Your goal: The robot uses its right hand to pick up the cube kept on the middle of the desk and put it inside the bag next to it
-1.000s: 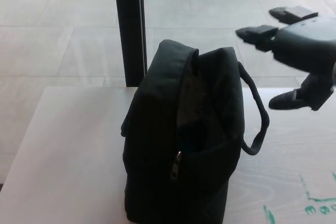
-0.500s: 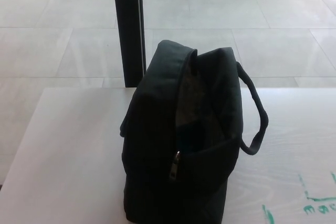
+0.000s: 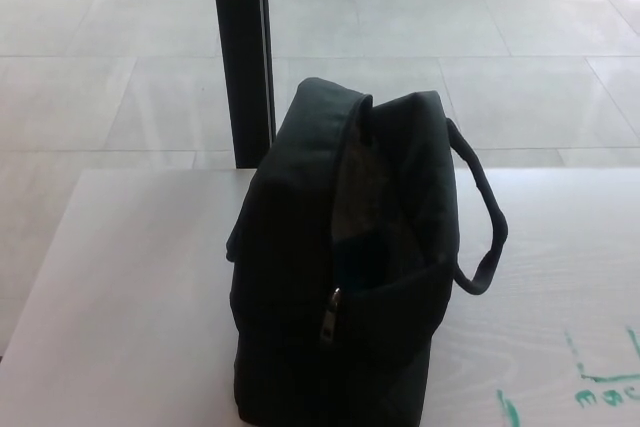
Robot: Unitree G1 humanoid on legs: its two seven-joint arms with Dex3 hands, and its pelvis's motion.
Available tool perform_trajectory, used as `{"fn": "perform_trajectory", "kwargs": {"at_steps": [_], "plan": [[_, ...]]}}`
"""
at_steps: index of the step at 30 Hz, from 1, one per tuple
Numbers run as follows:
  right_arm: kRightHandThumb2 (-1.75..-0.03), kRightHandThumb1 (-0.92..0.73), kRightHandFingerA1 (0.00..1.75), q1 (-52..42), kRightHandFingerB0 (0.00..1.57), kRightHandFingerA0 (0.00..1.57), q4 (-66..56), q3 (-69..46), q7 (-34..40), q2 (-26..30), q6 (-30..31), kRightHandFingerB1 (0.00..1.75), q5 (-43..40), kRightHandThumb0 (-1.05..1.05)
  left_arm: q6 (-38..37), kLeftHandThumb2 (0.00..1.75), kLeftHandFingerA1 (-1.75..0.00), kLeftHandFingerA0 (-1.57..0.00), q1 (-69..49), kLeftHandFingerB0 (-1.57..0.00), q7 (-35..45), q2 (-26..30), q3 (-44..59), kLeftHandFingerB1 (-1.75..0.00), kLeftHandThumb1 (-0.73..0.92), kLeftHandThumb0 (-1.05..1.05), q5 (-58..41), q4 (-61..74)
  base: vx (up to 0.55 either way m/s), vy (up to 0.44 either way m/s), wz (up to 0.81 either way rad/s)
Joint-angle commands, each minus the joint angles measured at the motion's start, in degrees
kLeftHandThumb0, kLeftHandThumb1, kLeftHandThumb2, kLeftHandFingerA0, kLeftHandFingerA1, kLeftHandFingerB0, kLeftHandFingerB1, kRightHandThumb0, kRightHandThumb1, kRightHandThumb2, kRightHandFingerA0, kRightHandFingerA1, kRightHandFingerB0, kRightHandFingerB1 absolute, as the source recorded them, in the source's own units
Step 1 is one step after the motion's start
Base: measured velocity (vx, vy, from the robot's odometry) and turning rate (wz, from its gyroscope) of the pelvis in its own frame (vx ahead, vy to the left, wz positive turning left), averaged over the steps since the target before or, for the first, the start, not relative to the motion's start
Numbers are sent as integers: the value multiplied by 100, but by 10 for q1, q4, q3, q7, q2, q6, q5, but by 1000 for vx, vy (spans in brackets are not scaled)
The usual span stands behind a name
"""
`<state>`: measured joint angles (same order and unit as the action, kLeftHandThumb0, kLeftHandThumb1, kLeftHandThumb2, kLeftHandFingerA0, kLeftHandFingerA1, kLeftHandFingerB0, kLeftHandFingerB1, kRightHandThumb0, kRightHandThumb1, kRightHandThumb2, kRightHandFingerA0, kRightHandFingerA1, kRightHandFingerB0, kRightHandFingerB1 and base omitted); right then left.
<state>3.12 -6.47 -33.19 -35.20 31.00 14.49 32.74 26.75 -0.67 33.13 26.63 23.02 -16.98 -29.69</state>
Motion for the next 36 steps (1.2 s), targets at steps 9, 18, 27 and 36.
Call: {"fn": "perform_trajectory", "kwargs": {"at_steps": [9,18,27,36], "plan": [[-98,-65,17,-96,7,0,297,-165,257,-90,-57,32,-130,-95,-7,58,-50,-21,-21,-22,5,13,-2,-40,63,-57,0,-18,0,0,0],[-100,-66,20,-96,6,0,347,-141,222,-103,-58,35,-158,-92,-19,58,-51,-19,-23,-22,7,16,-9,-39,62,-58,6,-27,0,0,0],[-99,-64,16,-85,1,0,416,-127,165,-95,-68,20,-245,-83,-18,59,-51,-23,-20,-25,-6,24,-19,-42,64,-56,17,-42,0,0,0],[-98,-63,16,-90,4,0,428,-112,140,-83,-69,27,-284,-82,-23,58,-52,-22,-27,-28,-9,27,-19,-43,62,-55,16,-51,0,0,0]]}}
